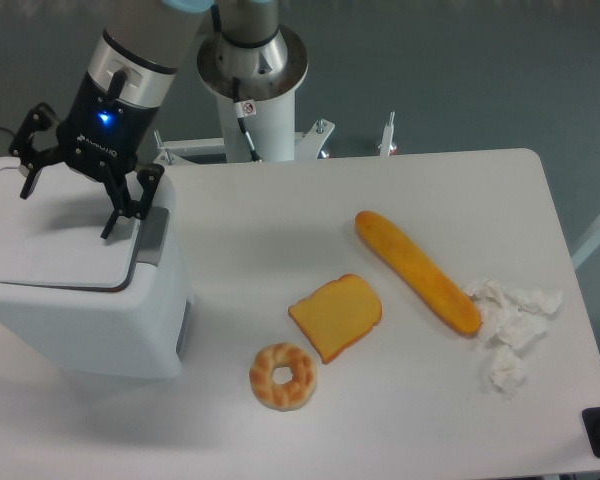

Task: Close the trash can
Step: 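Hold the gripper pressed on the closed lid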

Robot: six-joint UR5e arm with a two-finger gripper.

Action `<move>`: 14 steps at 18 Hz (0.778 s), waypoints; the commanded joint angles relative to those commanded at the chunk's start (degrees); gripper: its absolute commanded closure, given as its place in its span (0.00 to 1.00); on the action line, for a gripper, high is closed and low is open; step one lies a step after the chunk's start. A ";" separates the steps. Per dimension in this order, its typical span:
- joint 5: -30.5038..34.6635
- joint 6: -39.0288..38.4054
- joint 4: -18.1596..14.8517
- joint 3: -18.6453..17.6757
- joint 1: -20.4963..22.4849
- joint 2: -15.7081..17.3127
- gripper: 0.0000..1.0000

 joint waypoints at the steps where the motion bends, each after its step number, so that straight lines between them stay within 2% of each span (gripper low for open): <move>1: 0.00 0.09 0.00 -0.09 0.00 0.00 0.00; 14: 0.09 0.00 -0.44 -0.88 0.26 0.79 0.00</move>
